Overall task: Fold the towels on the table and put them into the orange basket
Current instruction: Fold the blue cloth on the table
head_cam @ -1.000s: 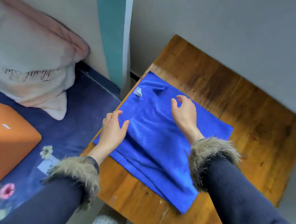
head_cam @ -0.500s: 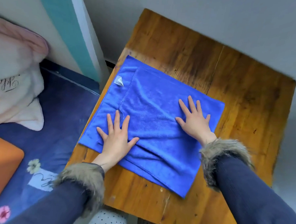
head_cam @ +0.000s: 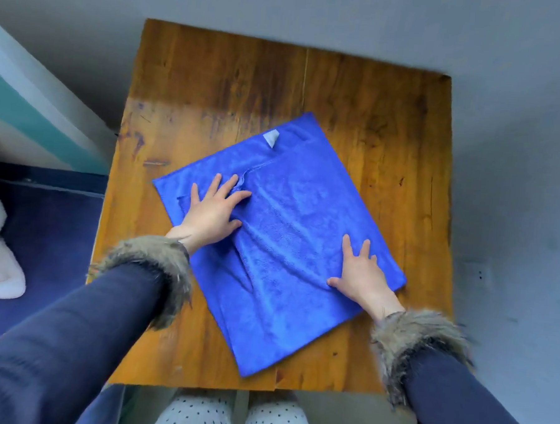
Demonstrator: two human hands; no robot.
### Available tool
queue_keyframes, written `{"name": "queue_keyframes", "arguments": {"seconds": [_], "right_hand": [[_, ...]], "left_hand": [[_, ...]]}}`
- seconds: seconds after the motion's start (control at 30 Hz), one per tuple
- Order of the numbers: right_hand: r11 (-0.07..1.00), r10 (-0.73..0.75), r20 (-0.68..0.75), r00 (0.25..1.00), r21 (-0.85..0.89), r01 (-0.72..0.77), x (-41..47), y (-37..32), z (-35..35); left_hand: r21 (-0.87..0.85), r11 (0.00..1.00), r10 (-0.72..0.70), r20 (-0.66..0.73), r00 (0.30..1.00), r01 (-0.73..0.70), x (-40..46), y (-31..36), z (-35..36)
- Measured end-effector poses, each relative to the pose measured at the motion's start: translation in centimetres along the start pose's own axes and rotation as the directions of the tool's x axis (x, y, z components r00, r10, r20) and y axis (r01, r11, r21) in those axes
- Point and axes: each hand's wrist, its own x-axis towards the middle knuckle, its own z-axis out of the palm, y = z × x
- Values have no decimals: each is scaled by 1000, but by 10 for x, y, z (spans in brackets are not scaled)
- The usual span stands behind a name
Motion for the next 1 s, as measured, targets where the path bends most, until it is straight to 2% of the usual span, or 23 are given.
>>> {"name": "queue_keyframes", "arguments": {"seconds": [0.07,0.17,0.3,0.37,0.43,0.53,0.6,0.67,0.83,0.93,1.0], "right_hand": [[998,53,72,996,33,-56,-10,16,11],[992,86,150,985,80,-99,-26,33,20],[995,72,174,982,62,-84,-36,48,13],[991,85,92,992,96,-94,-32,53,2],[984,93,-60,994,161,-83,-20,54,-10],[956,31,-300,953,288,60,6,46,-31],[931,-48,-412,910,311,190,29,38,-49],[923,-91,-492,866,284,258,53,30,-65],[970,-186,-506,842,43,240,86,22,-79],[982,-176,-469,866,-19,189,92,25,-86],[984,-176,-408,896,-66,164,93,30,-92]], "left_hand": [[7,997,76,-1,997,-76,3,21,6],[-93,983,150,-71,986,-157,-2,46,16],[-204,966,134,-140,981,-161,-10,62,23],[-172,977,96,-158,983,-123,-9,60,23],[-86,992,69,-209,976,-88,-6,53,22],[15,1000,-6,-291,957,11,-4,38,21],[-26,997,-77,-324,943,73,-3,29,21],[-109,988,-144,-336,931,114,0,24,19],[-302,880,-439,-221,871,367,4,20,13],[-344,861,-453,-184,872,375,2,18,10],[-382,857,-444,-211,871,345,0,17,6]]}}
